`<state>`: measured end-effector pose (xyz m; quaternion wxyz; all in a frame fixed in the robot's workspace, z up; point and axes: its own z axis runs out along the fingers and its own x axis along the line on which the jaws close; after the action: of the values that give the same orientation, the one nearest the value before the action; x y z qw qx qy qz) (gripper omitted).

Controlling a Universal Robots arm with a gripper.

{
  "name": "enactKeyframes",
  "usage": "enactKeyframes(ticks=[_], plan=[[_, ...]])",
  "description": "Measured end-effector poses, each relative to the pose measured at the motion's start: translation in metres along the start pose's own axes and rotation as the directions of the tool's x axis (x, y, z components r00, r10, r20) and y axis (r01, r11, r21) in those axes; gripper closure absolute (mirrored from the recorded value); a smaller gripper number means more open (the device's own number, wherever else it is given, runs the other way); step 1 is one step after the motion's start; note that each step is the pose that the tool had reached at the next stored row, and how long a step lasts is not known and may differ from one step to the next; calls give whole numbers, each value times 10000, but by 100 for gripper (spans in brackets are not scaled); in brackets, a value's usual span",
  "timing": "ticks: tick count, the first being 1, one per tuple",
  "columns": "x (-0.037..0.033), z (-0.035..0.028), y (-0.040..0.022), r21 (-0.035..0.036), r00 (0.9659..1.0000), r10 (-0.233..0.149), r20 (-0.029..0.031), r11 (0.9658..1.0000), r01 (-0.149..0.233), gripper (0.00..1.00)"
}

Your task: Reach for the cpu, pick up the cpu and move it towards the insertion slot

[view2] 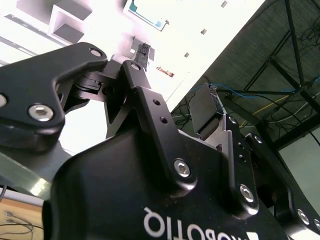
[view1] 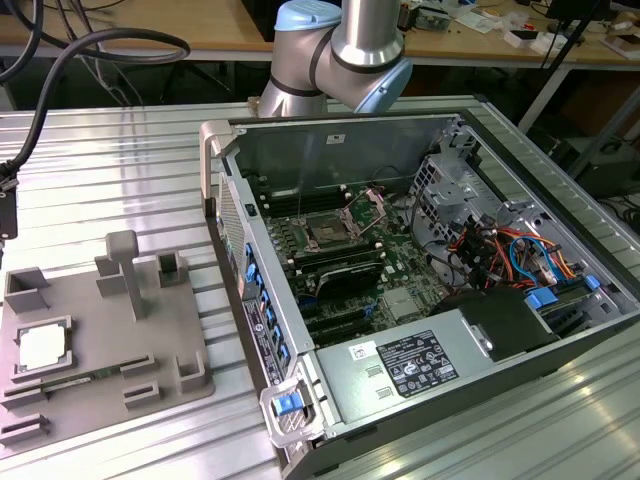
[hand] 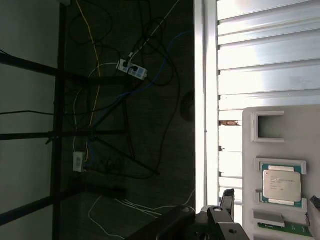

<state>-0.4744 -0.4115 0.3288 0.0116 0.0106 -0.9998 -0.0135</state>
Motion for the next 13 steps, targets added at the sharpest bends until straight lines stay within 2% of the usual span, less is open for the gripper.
enactKeyframes(ticks=[7, 13], plan=[[0, 14, 0, 1, 10000, 0, -1, 10000, 0, 40], [-2, 73, -2, 1, 10000, 0, -1, 10000, 0, 40]])
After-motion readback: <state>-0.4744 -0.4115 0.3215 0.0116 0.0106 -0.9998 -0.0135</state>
